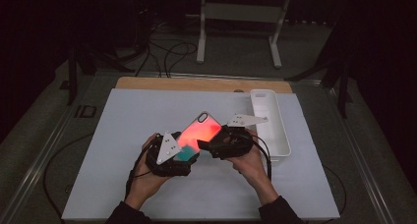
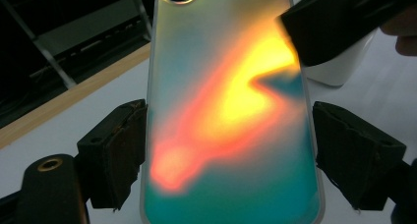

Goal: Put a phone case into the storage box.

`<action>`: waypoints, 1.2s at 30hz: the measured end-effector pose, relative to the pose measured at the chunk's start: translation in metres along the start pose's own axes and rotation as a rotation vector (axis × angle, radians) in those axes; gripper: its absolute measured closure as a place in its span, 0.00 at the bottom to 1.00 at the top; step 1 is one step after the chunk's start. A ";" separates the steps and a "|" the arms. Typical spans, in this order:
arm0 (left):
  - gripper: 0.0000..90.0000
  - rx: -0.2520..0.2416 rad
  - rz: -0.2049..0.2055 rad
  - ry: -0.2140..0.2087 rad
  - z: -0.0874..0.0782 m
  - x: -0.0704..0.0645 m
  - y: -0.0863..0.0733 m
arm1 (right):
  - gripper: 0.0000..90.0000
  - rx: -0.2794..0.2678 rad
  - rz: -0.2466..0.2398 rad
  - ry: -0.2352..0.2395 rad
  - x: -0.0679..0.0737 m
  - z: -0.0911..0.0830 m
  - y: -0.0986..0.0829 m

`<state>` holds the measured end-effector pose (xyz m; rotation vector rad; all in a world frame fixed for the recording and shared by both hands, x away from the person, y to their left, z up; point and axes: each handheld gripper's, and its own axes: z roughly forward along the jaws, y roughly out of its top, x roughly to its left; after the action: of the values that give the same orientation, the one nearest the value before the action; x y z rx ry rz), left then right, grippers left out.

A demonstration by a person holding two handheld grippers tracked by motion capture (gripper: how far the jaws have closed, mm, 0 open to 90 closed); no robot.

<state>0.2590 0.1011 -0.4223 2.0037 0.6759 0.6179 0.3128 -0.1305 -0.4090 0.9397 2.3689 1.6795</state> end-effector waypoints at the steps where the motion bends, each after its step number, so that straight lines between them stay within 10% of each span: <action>1: 0.19 0.002 0.000 0.000 0.001 -0.001 0.000 | 0.35 0.003 0.007 0.001 0.000 0.000 0.000; 17: 0.19 0.008 -0.019 0.007 0.009 -0.005 -0.004 | 0.83 -0.004 0.085 0.029 0.007 0.005 0.004; 36: 0.18 0.049 0.001 0.041 0.013 -0.007 -0.007 | 0.92 0.008 0.114 0.042 0.012 0.012 0.003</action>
<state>0.2606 0.0918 -0.4353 2.0414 0.7213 0.6498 0.3094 -0.1140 -0.4078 1.0703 2.3930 1.7472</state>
